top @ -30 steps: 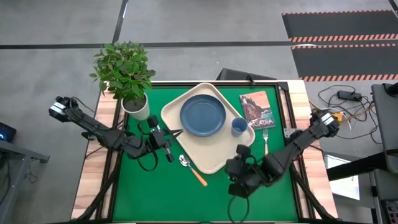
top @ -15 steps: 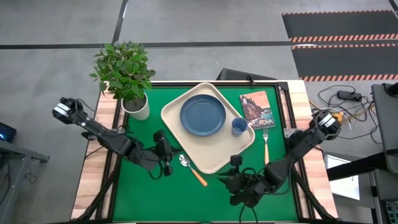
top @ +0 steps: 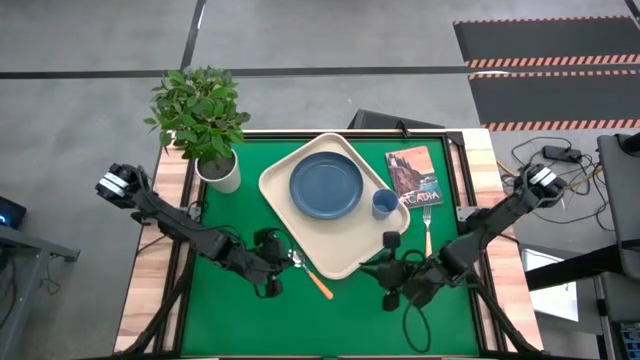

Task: Pick and place plate/cup/fork/spoon on tray
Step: Put the spoon on the white serving tray to the bottom of the blue cup

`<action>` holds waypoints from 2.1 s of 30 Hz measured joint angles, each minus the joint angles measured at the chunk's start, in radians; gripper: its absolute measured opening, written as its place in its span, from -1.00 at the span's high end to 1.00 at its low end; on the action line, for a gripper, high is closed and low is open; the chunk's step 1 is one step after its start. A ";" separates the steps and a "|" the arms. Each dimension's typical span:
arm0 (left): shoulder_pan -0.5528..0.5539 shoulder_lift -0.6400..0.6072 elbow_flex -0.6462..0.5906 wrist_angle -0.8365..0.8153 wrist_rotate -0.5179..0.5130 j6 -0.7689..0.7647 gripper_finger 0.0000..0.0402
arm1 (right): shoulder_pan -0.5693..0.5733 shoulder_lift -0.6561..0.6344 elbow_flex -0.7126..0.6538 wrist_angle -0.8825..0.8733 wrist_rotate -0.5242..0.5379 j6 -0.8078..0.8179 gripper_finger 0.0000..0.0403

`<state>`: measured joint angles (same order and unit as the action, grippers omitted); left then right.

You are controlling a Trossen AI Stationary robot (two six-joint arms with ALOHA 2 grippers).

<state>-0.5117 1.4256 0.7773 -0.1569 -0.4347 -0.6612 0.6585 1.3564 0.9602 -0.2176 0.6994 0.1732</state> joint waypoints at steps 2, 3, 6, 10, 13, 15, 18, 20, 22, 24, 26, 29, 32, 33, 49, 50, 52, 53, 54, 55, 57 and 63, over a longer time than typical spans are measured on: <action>0.002 0.014 0.000 -0.052 0.003 -0.071 1.00 | 0.002 -0.048 -0.045 0.009 0.000 0.021 0.81; 0.006 0.022 0.000 -0.082 0.003 -0.121 1.00 | 0.002 -0.071 -0.069 0.021 0.000 0.028 0.81; 0.014 0.050 0.000 -0.154 0.006 -0.252 1.00 | 0.002 -0.140 -0.134 0.083 0.000 0.033 0.81; 0.022 0.084 0.001 -0.174 -0.007 -0.328 0.90 | 0.002 -0.206 -0.216 0.208 0.000 -0.026 0.81; 0.026 0.107 0.002 -0.156 -0.041 -0.330 0.74 | 0.002 -0.243 -0.262 0.280 -0.001 -0.064 0.81; 0.028 0.116 0.003 -0.160 -0.071 -0.329 0.62 | 0.002 -0.260 -0.281 0.300 -0.001 -0.070 0.81; 0.029 0.123 0.003 -0.159 -0.106 -0.321 0.46 | 0.002 -0.281 -0.303 0.303 -0.001 -0.077 0.81; 0.028 0.125 0.003 -0.158 -0.106 -0.286 0.37 | 0.002 -0.292 -0.314 0.306 -0.003 -0.077 0.81; 0.028 0.126 0.003 -0.157 -0.109 -0.238 0.31 | 0.002 -0.296 -0.318 0.306 -0.002 -0.077 0.81; 0.028 0.126 0.001 -0.150 -0.114 -0.192 0.28 | 0.002 -0.296 -0.322 0.305 -0.002 -0.077 0.81; 0.028 0.126 -0.008 -0.124 -0.123 -0.152 0.28 | 0.002 -0.294 -0.322 0.306 -0.003 -0.077 0.81; 0.028 0.126 -0.047 -0.050 -0.141 -0.117 0.27 | 0.002 -0.294 -0.322 0.306 -0.003 -0.071 0.81; 0.028 0.126 -0.089 0.019 -0.146 -0.118 0.27 | 0.002 -0.294 -0.322 0.305 -0.003 -0.069 0.81; 0.028 0.126 -0.101 0.038 -0.147 -0.118 0.27 | 0.002 -0.294 -0.322 0.306 -0.003 -0.069 0.81; 0.028 0.126 -0.281 0.421 -0.174 -0.117 0.27 | 0.002 -0.294 -0.322 0.306 -0.003 -0.054 0.81; 0.028 0.126 -0.282 0.427 -0.174 -0.117 0.27 | 0.002 -0.294 -0.322 0.306 -0.003 -0.054 0.81; 0.028 0.126 -0.285 0.428 -0.174 -0.118 0.27 | 0.002 -0.294 -0.322 0.306 -0.003 -0.050 0.81; 0.028 0.126 -0.288 0.428 -0.174 -0.117 0.27 | 0.002 -0.294 -0.322 0.306 -0.003 -0.044 0.81; 0.028 0.126 -0.289 0.429 -0.174 -0.117 0.27 | 0.002 -0.294 -0.322 0.306 -0.003 -0.040 0.81; 0.028 0.126 -0.290 0.432 -0.174 -0.117 0.27 | 0.002 -0.293 -0.322 0.306 -0.003 -0.037 0.81; 0.028 0.133 -0.291 0.445 -0.174 -0.117 0.27 | 0.002 -0.293 -0.322 0.306 -0.003 -0.035 0.81; 0.027 0.225 -0.280 0.545 -0.173 -0.108 0.27 | 0.002 -0.293 -0.322 0.307 -0.002 -0.035 0.81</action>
<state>-0.4848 1.6511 0.4969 0.3879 -0.6073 -0.7691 0.6606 1.0630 0.6384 0.0898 0.6971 0.1383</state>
